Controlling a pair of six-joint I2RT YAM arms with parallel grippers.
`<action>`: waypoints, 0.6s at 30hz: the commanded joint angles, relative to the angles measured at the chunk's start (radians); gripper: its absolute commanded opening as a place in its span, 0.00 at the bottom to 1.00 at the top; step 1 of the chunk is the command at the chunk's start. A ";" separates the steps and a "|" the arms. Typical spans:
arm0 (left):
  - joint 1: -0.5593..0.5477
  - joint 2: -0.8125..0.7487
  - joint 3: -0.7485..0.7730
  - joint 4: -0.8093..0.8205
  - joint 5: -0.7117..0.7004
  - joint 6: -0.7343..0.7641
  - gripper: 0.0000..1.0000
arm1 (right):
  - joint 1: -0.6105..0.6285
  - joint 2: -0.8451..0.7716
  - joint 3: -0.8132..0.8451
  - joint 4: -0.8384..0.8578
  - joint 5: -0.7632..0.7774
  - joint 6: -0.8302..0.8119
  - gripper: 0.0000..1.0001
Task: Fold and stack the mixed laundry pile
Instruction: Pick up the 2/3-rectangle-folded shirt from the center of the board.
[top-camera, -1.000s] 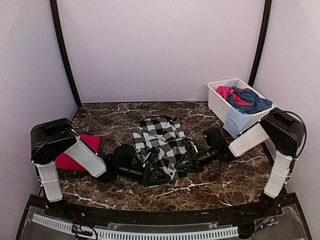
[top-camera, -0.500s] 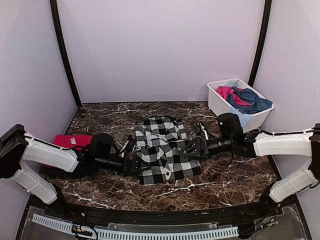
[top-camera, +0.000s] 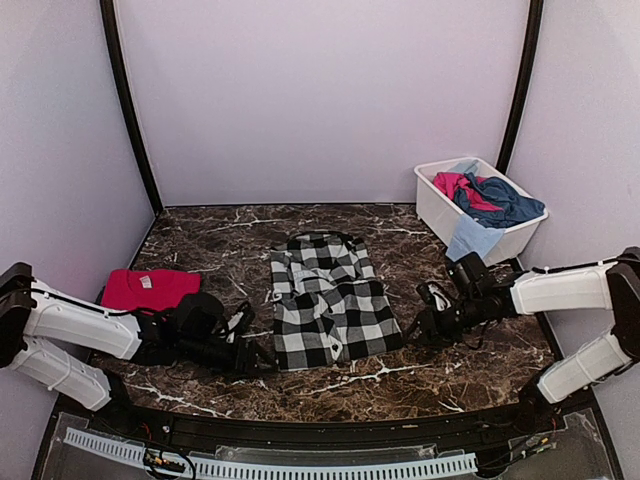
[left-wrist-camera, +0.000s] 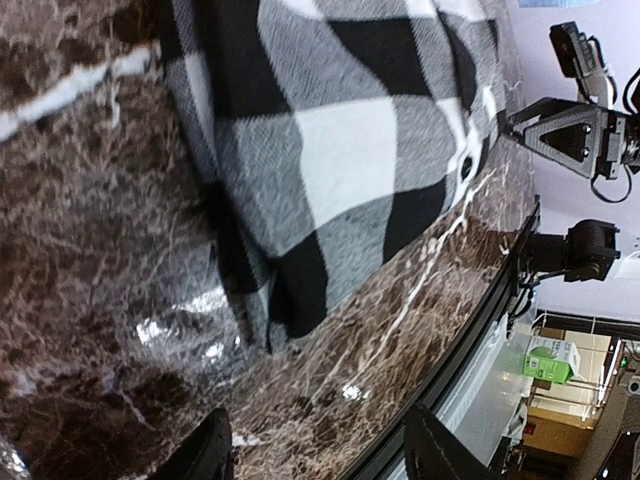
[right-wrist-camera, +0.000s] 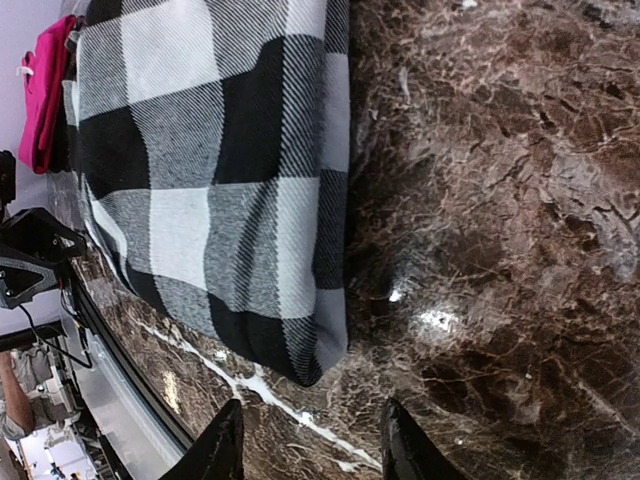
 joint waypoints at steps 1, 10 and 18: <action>-0.044 0.050 -0.031 0.043 -0.028 -0.044 0.56 | -0.009 0.066 -0.030 0.076 -0.018 -0.039 0.42; -0.053 0.244 -0.042 0.265 -0.001 -0.091 0.46 | -0.009 0.186 -0.022 0.228 -0.120 -0.017 0.38; -0.055 0.320 -0.031 0.337 0.017 -0.107 0.30 | -0.007 0.232 -0.039 0.323 -0.197 0.014 0.18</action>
